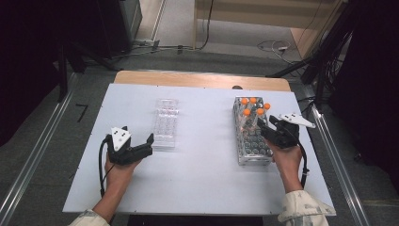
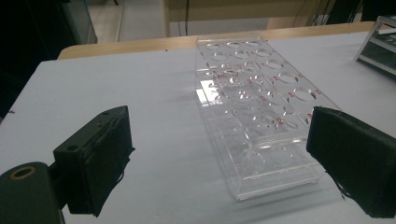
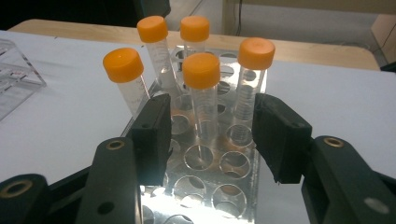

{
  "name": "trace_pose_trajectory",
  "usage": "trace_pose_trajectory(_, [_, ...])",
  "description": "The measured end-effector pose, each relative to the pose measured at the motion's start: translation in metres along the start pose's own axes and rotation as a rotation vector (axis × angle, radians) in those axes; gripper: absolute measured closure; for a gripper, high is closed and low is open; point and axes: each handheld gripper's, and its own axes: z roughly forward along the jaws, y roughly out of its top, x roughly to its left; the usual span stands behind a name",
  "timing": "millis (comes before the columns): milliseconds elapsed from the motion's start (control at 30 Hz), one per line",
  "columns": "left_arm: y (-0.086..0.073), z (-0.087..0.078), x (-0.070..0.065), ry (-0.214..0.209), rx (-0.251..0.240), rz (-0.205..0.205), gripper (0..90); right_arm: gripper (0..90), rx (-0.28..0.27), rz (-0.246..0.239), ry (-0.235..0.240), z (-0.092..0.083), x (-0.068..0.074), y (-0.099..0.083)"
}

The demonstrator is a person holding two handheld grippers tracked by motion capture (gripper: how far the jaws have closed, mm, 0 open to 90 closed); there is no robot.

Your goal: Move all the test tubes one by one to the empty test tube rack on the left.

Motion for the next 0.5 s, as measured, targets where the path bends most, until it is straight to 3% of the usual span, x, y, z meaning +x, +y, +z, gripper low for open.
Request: trace_pose_trajectory(500, [0.0, -0.001, 0.002, 0.002, -0.002, -0.004, 7.0, 58.3, 0.108, -0.01, -0.069, 0.021, 0.015, 0.012])
